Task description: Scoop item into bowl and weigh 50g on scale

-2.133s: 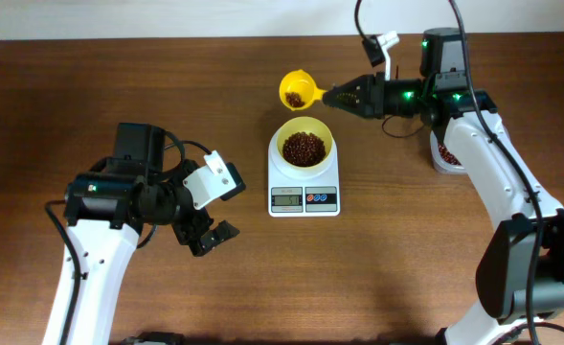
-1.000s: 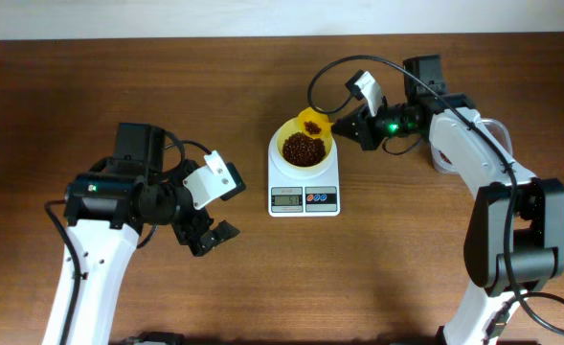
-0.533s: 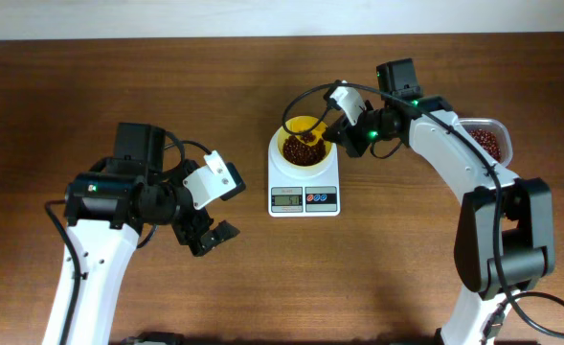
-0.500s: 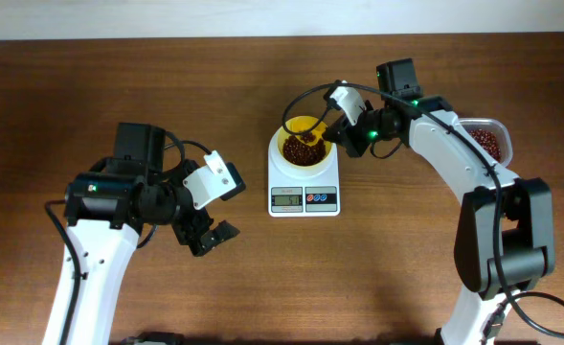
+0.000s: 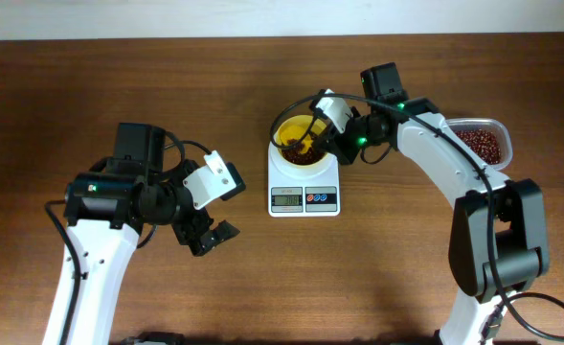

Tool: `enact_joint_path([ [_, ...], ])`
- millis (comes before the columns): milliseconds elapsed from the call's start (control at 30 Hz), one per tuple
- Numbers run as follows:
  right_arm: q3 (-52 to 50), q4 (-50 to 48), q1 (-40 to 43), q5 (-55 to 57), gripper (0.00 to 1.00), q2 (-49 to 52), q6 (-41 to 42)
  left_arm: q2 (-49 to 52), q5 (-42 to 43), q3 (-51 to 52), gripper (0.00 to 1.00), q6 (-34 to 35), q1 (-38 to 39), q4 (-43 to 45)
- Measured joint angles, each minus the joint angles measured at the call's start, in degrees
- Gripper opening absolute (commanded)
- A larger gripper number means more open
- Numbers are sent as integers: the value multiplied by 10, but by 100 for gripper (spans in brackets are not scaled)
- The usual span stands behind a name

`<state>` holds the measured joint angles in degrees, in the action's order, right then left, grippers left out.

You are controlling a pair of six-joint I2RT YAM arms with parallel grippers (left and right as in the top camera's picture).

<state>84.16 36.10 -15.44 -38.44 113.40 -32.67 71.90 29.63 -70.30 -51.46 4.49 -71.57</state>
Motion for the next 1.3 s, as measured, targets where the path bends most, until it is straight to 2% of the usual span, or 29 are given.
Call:
enact_joint_path([
  [233, 1, 38, 0, -32, 4, 0, 18, 0, 0, 0, 99, 0, 0, 0],
  [433, 0, 23, 35, -70, 4, 0, 103, 0, 0, 0, 99, 0, 0, 0],
  [667, 0, 11, 106, -222, 4, 0, 183, 0, 0, 0, 99, 0, 0, 0],
  [900, 0, 11, 115, -316, 4, 0, 224, 0, 0, 0, 99, 0, 0, 0],
  [1200, 0, -10, 115, -330, 4, 0, 227, 0, 0, 0, 99, 0, 0, 0],
  [1300, 0, -10, 115, -266, 4, 0, 226, 0, 0, 0, 99, 0, 0, 0],
])
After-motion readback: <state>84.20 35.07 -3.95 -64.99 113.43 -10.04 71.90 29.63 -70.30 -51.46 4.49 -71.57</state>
